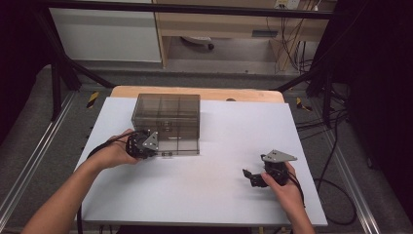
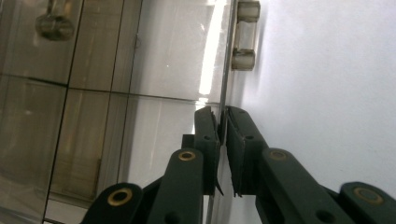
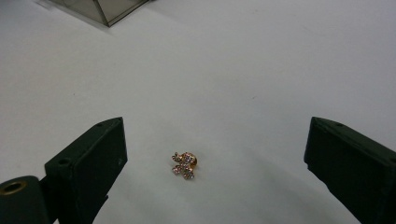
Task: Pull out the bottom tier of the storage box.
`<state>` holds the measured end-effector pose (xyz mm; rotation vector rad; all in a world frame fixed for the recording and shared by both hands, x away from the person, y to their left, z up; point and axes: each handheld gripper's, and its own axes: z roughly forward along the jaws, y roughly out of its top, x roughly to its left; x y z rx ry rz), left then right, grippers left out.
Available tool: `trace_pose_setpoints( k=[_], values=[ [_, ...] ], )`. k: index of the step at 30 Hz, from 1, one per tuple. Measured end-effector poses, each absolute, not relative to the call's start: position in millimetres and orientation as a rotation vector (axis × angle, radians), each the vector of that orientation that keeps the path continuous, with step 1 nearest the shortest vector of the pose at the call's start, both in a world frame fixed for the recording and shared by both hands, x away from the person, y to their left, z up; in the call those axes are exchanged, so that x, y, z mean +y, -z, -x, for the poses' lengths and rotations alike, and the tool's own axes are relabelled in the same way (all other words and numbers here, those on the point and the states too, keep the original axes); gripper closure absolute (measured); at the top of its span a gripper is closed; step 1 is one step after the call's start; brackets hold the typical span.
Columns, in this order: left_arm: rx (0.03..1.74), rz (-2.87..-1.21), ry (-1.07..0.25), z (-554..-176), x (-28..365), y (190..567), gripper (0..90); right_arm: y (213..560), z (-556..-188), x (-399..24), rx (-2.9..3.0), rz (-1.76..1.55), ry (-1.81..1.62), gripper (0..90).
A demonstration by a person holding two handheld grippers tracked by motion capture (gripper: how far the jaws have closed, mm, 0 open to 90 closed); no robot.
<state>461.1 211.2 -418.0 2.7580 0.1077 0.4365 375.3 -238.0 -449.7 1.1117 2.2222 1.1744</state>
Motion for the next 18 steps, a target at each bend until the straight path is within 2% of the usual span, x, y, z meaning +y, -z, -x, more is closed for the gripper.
trace_pose_setpoints(
  k=[18],
  values=[
    [0.055, -2.764, -0.389, -442, 214, 417, 84.7, 445, -375, -245, 2.158, -1.162, -1.212, 4.8]
  ],
)
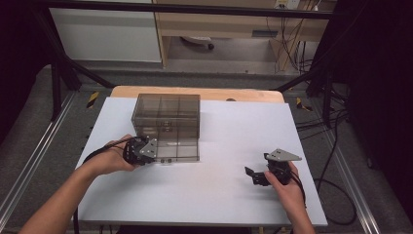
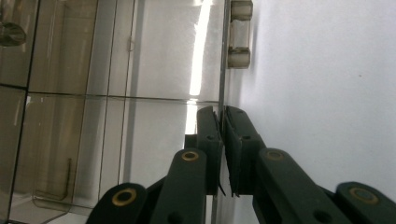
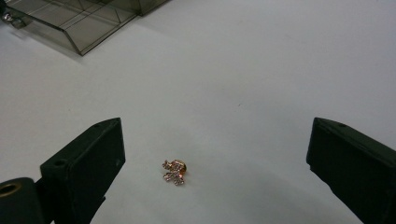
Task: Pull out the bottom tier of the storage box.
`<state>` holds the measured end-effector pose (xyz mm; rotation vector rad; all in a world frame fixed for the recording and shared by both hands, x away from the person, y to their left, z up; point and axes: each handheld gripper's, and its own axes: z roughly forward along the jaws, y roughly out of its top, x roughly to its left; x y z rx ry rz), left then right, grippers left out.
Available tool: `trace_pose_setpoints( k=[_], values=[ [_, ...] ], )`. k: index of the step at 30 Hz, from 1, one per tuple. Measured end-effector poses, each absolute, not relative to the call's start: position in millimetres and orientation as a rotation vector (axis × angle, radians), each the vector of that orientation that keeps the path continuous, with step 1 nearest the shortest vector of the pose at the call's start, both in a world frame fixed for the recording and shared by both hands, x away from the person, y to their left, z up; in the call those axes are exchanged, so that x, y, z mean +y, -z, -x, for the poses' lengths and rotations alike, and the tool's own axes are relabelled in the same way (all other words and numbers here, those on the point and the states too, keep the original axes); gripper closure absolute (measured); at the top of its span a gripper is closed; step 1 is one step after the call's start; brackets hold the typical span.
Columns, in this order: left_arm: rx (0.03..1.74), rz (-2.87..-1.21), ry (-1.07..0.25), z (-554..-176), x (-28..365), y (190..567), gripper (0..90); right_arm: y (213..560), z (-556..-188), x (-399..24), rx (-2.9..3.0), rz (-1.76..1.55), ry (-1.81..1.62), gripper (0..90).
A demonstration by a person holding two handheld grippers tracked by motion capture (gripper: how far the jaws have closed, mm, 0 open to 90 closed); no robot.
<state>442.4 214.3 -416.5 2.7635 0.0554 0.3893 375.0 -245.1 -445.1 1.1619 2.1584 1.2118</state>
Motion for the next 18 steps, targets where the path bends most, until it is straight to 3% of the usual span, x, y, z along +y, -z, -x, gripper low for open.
trace_pose_setpoints(
  k=[13, 16, 18],
  values=[
    [0.033, -2.758, -0.392, -437.8, 218.2, 416.5, 84.4, 444.5, -374.9, -248.6, 2.139, -1.181, -1.219, 4.8],
    [0.080, -2.732, -0.428, -434.9, 218.2, 417.9, 81.6, 444.0, -374.6, -249.2, 2.134, -1.179, -1.226, 4.7],
    [0.123, -2.697, -0.439, -433.1, 219.7, 417.6, 74.2, 443.5, -374.4, -249.2, 2.130, -1.181, -1.231, 4.7]
  ],
)
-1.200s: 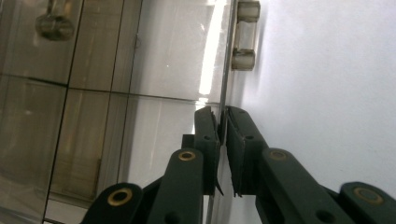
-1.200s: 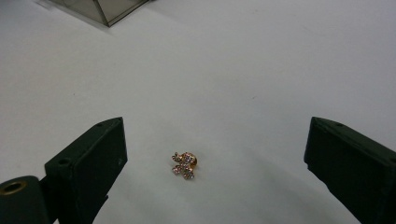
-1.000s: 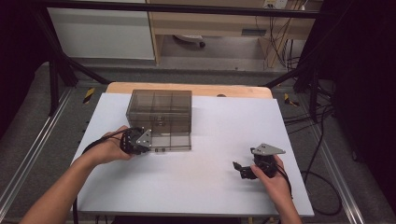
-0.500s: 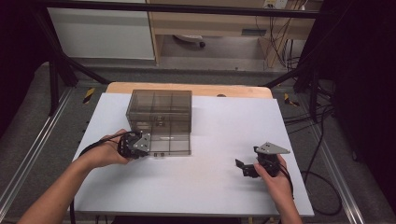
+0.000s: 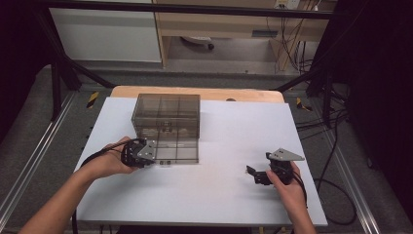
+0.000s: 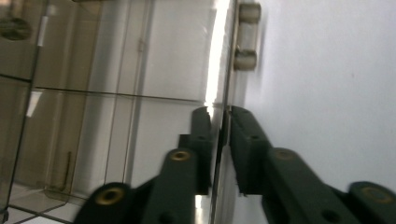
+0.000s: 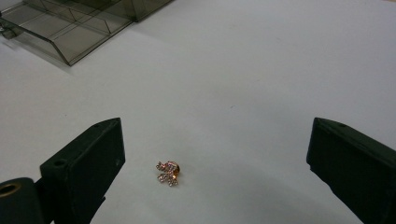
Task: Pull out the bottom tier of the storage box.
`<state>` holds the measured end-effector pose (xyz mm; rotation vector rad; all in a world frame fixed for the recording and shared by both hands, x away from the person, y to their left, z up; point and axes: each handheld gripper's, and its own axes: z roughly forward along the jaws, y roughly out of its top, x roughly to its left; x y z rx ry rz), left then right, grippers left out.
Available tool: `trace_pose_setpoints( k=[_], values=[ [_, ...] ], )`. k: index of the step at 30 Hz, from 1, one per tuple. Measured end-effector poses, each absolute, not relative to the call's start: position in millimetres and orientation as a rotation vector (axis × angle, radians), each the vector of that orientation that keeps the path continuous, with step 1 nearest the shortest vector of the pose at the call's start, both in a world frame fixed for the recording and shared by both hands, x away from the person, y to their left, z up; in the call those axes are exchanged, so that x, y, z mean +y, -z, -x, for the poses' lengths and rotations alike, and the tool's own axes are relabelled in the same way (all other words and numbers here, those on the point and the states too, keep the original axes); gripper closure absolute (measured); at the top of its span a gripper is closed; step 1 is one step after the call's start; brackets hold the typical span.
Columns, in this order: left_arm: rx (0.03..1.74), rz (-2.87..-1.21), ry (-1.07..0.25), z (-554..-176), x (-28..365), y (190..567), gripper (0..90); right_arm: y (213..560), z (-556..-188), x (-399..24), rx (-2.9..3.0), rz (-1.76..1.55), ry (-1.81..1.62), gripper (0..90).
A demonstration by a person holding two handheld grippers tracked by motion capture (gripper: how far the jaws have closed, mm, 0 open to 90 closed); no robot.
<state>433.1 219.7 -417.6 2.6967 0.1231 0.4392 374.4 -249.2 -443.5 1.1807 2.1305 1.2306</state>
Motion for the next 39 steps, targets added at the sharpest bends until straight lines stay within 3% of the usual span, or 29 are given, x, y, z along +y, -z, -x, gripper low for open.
trace_pose_setpoints(
  k=[2, 3, 4, 6, 7, 11, 14, 26, 32, 39],
  values=[
    [0.146, -2.683, -0.447, -432, 221, 418, 63.2, 443, -374, -249, 2.130, -1.180, -1.231, 4.6],
    [0.167, -2.669, -0.465, -431, 221, 419, 63.2, 443, -374, -249, 2.130, -1.180, -1.232, 4.6],
    [0.249, -2.649, -0.473, -425, 224, 420, 52.5, 443, -374, -248, 2.132, -1.177, -1.232, 4.5],
    [0.233, -2.617, -0.502, -425, 225, 420, 46.8, 443, -374, -248, 2.134, -1.179, -1.233, 4.4],
    [0.259, -2.598, -0.512, -423, 227, 419, 46.8, 443, -374, -247, 2.137, -1.176, -1.231, 4.4],
    [0.416, -2.466, -0.552, -412, 232, 420, 29.4, 443, -374, -244, 2.141, -1.177, -1.220, 4.4],
    [0.504, -2.392, -0.564, -401, 233, 422, 23.2, 443, -374, -242, 2.140, -1.182, -1.203, 4.5],
    [0.791, -2.136, -0.653, -363, 228, 412, 16.0, 435, -376, -233, 2.120, -1.281, -1.140, 9.3],
    [0.979, -2.000, -0.690, -324, 240, 413, 11.9, 424, -371, -231, 2.123, -1.292, -1.125, 19.5],
    [1.108, -1.901, -0.753, -324, 260, 422, 12.9, 425, -370, -232, 2.137, -1.351, -1.150, 36.3]
  ],
)
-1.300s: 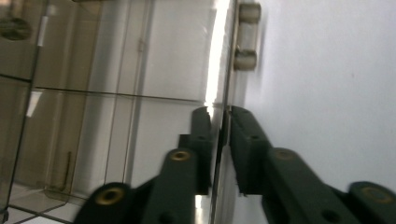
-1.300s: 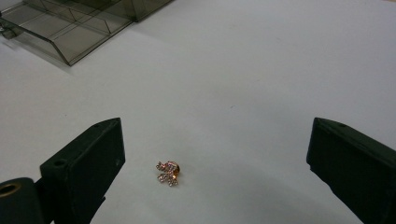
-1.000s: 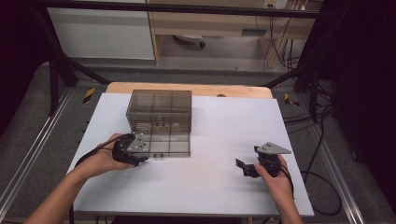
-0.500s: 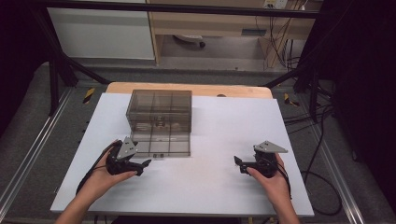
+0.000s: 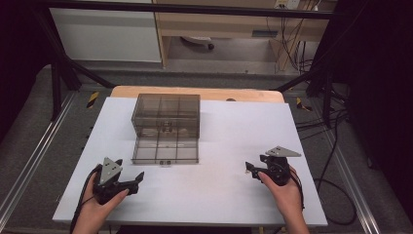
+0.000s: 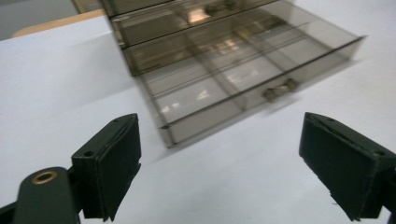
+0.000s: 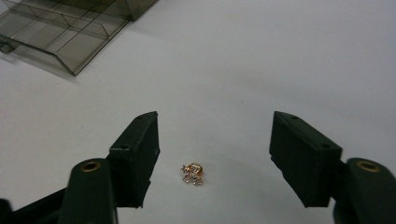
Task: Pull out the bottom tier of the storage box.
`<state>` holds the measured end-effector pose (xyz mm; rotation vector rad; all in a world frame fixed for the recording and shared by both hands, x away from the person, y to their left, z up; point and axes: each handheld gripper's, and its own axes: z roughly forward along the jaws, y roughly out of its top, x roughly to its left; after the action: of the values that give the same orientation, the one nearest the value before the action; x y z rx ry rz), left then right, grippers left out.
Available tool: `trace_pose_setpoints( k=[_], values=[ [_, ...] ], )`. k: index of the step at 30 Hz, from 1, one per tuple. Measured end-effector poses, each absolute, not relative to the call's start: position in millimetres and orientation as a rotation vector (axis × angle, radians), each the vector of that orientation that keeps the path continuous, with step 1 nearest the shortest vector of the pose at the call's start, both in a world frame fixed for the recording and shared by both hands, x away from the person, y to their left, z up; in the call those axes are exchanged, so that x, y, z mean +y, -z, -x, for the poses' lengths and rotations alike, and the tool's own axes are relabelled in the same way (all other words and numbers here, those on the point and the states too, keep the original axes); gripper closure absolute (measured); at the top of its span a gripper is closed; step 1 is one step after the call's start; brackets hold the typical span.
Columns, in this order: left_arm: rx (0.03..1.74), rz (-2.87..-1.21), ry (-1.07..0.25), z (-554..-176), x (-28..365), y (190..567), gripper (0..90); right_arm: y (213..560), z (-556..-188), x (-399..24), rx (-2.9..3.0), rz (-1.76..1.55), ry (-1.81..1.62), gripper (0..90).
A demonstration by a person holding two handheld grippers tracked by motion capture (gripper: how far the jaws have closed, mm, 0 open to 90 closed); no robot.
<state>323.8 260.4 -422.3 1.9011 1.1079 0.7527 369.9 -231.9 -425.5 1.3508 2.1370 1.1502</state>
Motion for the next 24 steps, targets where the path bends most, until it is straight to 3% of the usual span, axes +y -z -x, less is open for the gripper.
trace_pose_setpoints(
  k=[8, 24],
  values=[
    [1.146, -1.873, -0.815, -329, 272, 423, 12.7, 439, -376, -219, 2.249, -1.388, -1.051, 56.6],
    [1.186, -1.829, -0.837, -335, 279, 422, 12.7, 447, -376, -214, 2.286, -1.400, -0.979, 67.8]
  ],
)
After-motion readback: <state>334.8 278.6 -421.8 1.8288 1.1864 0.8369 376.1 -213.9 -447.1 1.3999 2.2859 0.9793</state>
